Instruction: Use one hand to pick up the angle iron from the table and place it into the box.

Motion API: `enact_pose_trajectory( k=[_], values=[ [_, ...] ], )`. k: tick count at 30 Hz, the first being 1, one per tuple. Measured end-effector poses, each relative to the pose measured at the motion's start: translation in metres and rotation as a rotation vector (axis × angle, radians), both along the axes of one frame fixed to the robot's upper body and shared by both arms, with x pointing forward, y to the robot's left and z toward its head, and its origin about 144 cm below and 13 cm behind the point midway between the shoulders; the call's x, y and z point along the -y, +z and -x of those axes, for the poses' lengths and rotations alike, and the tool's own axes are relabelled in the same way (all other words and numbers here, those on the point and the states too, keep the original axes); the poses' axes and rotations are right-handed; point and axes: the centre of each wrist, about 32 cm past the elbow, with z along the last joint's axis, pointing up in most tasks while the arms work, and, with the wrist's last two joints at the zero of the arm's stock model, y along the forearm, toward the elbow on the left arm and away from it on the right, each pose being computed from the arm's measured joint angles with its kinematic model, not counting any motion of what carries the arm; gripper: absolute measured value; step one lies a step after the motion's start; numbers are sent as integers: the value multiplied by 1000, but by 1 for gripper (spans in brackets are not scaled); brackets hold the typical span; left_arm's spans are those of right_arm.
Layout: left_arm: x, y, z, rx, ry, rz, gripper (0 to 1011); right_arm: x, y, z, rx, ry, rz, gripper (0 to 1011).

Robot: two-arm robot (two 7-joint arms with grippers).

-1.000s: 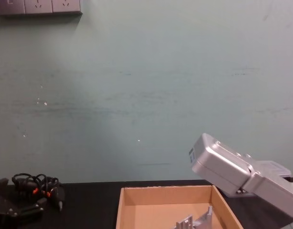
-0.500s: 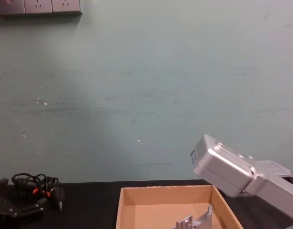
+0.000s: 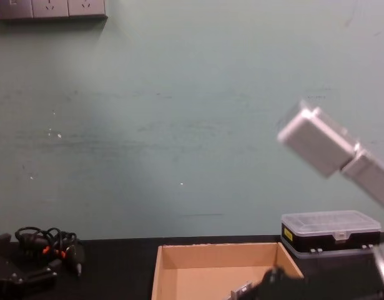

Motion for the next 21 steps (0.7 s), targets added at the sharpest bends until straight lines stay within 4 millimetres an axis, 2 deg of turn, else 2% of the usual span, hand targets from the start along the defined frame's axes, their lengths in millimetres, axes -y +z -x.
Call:
enact_pose_trajectory(
  k=[12, 21],
  values=[
    [0, 0, 0, 0, 0, 0, 1000, 8, 17, -3, 68, -203, -117, 79],
    [0, 0, 0, 0, 0, 0, 1000, -4, 13, -20, 72, -322, -144, 79]
  ],
)
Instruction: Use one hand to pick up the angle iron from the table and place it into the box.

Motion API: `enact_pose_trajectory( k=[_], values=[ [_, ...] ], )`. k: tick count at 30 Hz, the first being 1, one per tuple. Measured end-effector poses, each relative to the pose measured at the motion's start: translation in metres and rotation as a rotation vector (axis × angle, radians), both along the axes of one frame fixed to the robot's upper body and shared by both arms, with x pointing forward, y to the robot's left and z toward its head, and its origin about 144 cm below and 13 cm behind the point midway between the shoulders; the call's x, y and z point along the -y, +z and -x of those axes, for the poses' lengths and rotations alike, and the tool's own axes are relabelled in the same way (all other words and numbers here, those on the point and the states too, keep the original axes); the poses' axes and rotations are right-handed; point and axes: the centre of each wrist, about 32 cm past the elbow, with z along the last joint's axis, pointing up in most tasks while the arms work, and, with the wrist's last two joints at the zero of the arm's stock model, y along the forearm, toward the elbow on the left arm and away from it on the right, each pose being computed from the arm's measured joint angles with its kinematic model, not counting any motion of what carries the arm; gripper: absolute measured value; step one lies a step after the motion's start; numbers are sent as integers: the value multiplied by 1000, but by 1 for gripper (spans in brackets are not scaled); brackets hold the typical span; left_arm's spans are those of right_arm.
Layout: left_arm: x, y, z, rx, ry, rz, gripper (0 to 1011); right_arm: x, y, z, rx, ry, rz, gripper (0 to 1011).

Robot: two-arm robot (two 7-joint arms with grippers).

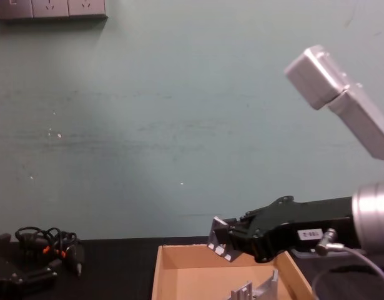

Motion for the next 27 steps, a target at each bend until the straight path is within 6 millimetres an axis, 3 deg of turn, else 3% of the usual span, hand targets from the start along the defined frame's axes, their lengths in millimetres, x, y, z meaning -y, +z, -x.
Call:
enact_pose_trajectory(
  k=[14, 27],
  values=[
    [0, 0, 0, 0, 0, 0, 1000, -37, -19, -30, -62, -45, 32, 79],
    [0, 0, 0, 0, 0, 0, 1000, -55, -36, -48, -112, -59, 74, 79]
  ],
)
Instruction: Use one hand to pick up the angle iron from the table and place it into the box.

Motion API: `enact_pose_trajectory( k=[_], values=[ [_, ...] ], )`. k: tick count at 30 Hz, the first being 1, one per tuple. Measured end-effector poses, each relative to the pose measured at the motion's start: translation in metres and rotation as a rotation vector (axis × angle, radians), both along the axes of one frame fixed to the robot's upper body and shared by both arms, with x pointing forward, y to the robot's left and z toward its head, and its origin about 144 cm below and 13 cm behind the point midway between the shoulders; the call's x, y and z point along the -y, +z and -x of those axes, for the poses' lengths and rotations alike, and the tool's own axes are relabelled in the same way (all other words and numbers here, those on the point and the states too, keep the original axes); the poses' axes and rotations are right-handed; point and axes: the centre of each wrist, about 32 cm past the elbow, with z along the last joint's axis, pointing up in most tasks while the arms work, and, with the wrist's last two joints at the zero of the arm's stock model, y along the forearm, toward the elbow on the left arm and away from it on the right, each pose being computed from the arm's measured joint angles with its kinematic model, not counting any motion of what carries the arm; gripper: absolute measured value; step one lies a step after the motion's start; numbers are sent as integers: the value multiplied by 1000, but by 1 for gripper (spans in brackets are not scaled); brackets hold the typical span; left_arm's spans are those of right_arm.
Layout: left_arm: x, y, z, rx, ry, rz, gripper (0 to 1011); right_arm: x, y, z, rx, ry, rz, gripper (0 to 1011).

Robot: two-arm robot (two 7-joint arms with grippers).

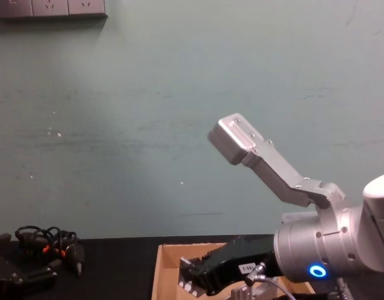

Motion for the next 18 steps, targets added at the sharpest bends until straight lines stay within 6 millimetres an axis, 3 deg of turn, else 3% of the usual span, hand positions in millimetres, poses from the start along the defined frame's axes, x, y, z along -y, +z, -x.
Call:
enact_pose_trajectory(
  k=[18],
  values=[
    [0, 0, 0, 0, 0, 0, 1000, -8, -11, -8, -27, 9, 35, 79]
  ],
)
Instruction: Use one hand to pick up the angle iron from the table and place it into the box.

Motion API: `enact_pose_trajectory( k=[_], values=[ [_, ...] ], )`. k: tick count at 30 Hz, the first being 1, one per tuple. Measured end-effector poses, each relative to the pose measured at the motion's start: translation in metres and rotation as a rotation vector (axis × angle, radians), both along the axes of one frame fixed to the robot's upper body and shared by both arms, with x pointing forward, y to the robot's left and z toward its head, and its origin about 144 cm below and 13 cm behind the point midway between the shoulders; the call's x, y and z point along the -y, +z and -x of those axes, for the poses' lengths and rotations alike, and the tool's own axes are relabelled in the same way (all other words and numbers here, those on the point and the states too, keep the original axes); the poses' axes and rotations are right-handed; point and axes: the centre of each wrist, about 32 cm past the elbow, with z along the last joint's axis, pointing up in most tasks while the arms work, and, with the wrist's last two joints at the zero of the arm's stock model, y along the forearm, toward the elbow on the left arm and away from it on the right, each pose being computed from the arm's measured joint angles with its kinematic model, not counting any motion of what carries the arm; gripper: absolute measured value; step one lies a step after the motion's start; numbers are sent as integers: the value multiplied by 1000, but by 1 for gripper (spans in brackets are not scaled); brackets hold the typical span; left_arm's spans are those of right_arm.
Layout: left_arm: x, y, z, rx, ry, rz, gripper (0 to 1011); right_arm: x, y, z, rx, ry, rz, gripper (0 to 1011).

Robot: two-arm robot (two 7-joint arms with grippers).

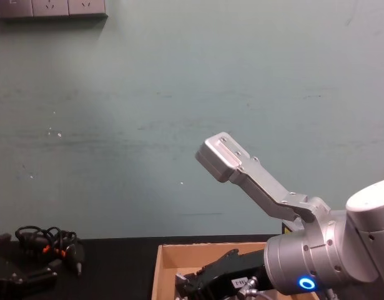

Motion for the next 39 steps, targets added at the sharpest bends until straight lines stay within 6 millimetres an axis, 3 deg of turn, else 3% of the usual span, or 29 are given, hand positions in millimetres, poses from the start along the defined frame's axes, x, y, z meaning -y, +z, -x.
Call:
enact_pose_trajectory(
  k=[6, 10, 14, 21, 23, 24, 30, 39],
  values=[
    [0, 0, 0, 0, 0, 0, 1000, 0, 0, 0, -5, -7, 8, 79],
    [0, 0, 0, 0, 0, 0, 1000, -1, 0, 1, -11, -12, 5, 153],
    [0, 0, 0, 0, 0, 0, 1000, -1, 0, 2, -6, -22, -3, 305],
    [0, 0, 0, 0, 0, 0, 1000, 1, 4, 5, 20, -40, -31, 476],
    [0, 0, 0, 0, 0, 0, 1000, 2, 4, 6, 25, -45, -38, 586],
    [0, 0, 0, 0, 0, 0, 1000, 3, 5, 7, 30, -49, -45, 586],
    [0, 0, 0, 0, 0, 0, 1000, 10, 6, 14, 50, -64, -81, 802],
    [0, 0, 0, 0, 0, 0, 1000, 27, 11, 34, 119, -104, -166, 1003]
  ],
)
